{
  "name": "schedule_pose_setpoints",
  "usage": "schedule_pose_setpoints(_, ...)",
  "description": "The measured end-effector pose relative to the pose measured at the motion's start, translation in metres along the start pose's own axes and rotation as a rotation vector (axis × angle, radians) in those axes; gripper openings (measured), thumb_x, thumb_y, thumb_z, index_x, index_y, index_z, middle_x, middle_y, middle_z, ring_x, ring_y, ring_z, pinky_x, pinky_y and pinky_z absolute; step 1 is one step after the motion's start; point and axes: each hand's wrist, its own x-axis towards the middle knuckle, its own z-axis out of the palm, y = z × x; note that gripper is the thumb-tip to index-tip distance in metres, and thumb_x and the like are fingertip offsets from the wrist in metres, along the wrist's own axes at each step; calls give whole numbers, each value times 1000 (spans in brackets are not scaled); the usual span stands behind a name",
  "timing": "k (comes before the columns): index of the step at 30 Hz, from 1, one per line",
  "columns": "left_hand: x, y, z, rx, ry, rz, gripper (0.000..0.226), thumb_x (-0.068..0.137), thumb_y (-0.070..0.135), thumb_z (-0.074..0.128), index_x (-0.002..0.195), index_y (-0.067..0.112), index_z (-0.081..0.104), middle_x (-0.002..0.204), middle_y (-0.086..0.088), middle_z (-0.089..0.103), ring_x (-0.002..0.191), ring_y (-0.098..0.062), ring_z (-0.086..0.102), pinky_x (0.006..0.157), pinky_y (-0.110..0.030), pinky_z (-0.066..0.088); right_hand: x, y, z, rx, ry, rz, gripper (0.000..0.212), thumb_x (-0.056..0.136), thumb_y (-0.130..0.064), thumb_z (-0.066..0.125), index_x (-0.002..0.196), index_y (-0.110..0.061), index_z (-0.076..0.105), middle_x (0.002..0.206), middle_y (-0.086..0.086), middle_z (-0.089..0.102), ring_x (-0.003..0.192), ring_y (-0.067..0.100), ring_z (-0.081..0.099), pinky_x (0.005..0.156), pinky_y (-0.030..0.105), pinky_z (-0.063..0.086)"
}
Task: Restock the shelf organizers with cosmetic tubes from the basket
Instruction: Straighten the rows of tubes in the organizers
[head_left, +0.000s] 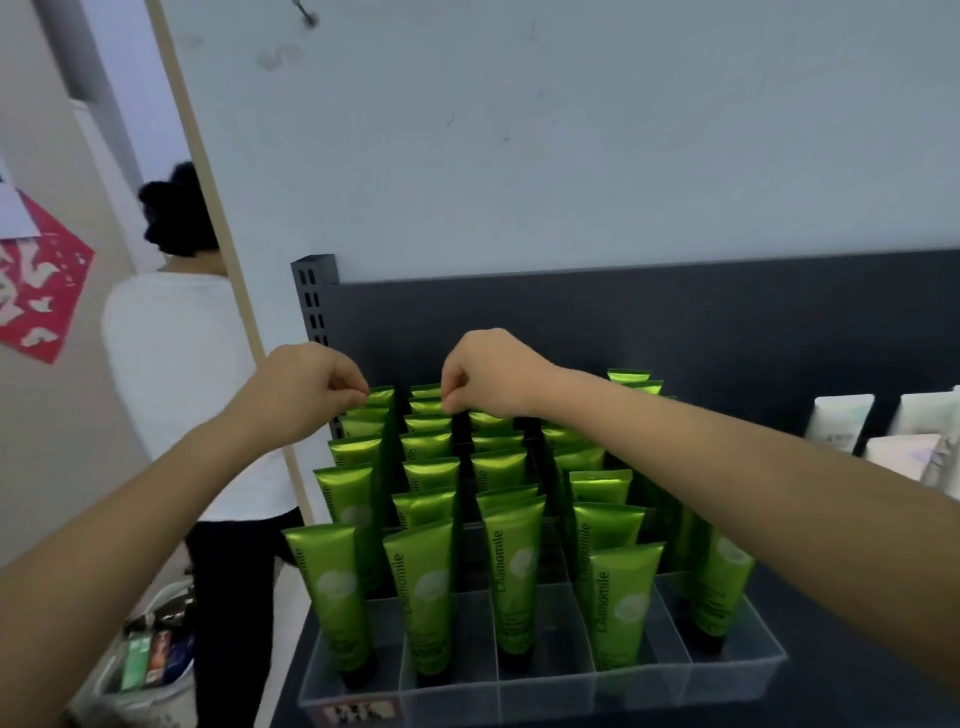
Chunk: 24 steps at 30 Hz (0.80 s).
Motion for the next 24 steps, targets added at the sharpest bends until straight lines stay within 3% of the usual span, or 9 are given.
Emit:
schedule_pose_setpoints(8,-3,-11,13,-44,-83,-17,9,82,21,71,88,17,76,85,6,68,68,7,52,62,-7,34,4,0,16,-45,-21,-13,7,83,-15,69,86,-12,74,94,-1,68,90,17,63,85,35,54)
schedule_pose_setpoints(14,-4,-12,15,-44,-71,0,10,83,21,70,90,17,76,86,7,67,69,4,51,68,-16,37,2,2,0,36,14,6,14,85,-20,68,95,-13,75,98,-3,70,85,7,58,81,23,47)
schedule_pose_setpoints(24,-5,-11,20,-56,-48,-8,11,85,19,67,93,15,75,90,3,69,70,-1,56,66,-15,40,-8,8,-2,1,17,17,16,88,-18,64,100,-14,73,101,-3,69,91,9,58,82,24,47)
